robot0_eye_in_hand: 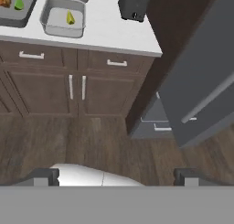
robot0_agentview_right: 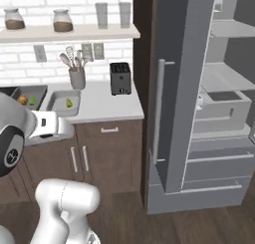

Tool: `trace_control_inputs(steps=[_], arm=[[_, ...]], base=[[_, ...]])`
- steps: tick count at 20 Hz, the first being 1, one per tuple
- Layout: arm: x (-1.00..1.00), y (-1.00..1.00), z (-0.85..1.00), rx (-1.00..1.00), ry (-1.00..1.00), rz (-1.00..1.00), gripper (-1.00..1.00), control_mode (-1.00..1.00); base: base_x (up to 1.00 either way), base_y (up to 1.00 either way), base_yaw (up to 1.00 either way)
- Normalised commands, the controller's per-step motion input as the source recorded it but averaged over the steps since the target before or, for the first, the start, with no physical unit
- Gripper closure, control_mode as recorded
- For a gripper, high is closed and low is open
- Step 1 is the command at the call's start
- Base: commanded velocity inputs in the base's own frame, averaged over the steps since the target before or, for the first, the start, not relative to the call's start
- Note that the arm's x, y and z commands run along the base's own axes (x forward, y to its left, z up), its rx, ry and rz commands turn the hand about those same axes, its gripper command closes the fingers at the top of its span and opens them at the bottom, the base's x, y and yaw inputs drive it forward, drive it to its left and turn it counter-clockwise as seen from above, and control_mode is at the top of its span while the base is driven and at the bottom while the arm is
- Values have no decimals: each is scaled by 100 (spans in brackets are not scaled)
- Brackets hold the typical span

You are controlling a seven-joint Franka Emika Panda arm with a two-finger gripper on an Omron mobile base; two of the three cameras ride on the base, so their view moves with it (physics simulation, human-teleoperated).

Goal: Place one lemon wedge and one chicken drumstick in each tupperware on the nearby counter, to pack two identical lunches.

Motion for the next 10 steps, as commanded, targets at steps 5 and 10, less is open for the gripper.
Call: trace_control_inputs(steps=[5,10], arm=[[0,0,0,0,0,0,-100,100],[0,0,0,0,0,0,-100,100]], base=[[-62,-97,-12],[-5,-93,-31]])
